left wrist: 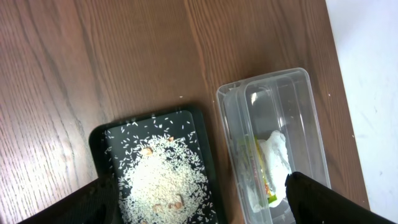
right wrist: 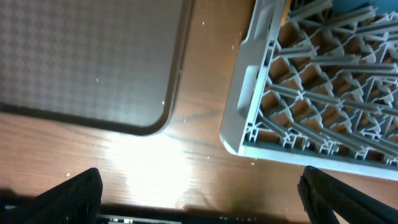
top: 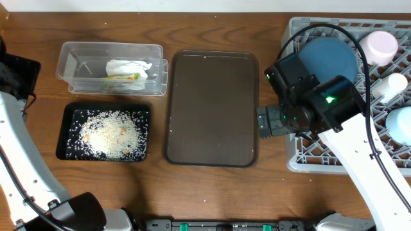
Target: Sort waste into correct bins and load items into the dishwasher rack
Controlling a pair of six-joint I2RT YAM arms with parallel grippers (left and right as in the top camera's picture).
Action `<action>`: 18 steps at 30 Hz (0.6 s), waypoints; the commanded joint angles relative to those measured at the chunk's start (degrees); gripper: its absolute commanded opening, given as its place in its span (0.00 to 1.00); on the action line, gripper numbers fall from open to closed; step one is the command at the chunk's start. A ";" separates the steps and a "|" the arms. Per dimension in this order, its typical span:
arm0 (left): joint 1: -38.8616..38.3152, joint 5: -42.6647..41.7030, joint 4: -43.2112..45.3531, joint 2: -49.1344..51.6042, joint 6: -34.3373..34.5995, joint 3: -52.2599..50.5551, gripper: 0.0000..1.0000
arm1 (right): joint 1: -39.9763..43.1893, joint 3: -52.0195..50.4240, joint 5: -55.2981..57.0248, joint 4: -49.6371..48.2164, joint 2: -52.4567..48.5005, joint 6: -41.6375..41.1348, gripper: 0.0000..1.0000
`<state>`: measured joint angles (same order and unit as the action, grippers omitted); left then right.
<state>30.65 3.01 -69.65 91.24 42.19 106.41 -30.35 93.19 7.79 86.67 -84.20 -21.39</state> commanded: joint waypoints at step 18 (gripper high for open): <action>0.20 0.70 -0.20 0.11 0.33 -0.02 0.88 | 10.10 -24.39 -3.67 -30.77 19.21 15.74 0.99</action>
<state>30.65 3.03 -69.63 91.24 42.19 106.41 -24.16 76.53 8.38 61.06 -71.83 -13.56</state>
